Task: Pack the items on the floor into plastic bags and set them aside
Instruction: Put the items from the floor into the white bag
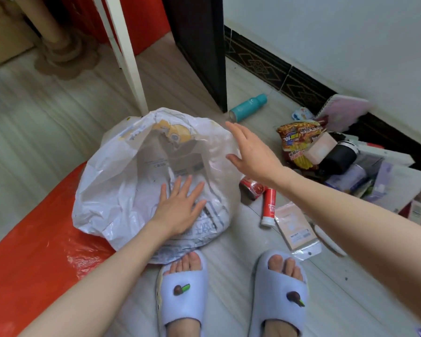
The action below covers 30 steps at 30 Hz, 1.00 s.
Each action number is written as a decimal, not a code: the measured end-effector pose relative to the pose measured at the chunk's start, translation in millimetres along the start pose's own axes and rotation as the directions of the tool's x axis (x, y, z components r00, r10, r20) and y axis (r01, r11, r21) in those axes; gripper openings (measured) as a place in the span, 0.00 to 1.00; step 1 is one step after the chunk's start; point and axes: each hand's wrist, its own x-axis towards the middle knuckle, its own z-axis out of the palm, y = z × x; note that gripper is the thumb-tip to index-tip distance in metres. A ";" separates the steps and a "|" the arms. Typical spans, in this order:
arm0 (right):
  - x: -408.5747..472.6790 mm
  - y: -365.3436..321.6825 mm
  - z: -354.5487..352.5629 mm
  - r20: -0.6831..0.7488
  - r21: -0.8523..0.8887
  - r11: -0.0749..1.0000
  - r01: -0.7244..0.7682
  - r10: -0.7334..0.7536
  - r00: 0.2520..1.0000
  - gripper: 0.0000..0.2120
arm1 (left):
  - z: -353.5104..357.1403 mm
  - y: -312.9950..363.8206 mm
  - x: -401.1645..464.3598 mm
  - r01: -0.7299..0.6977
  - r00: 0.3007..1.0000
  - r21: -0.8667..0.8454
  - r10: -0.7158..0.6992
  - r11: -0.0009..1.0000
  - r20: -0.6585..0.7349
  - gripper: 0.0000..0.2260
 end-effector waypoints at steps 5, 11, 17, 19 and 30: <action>-80.9 45.7 -27.8 0.105 -0.022 0.992 -0.127 0.128 0.986 0.33 | -0.5 41.7 -19.1 -0.294 0.895 -0.109 0.233 0.950 -0.381 0.28; -158.9 90.0 -32.1 0.193 -0.046 0.934 -0.353 0.355 0.915 0.29 | 13.0 97.2 -16.8 -0.419 0.851 -0.044 0.376 0.907 -0.366 0.24; -171.5 102.1 33.2 0.203 0.184 0.779 -0.599 0.566 0.799 0.23 | 4.5 130.7 40.4 -0.396 0.874 -0.056 0.358 0.916 -0.328 0.27; -161.1 96.2 54.6 0.209 0.235 0.736 -0.635 0.600 0.772 0.22 | 4.0 134.9 56.9 -0.331 0.901 -0.074 0.292 0.941 -0.320 0.29; -122.8 79.5 83.8 0.299 0.144 0.649 -0.747 0.690 0.659 0.20 | 15.7 136.9 94.5 -0.173 0.953 -0.139 0.131 0.975 -0.273 0.34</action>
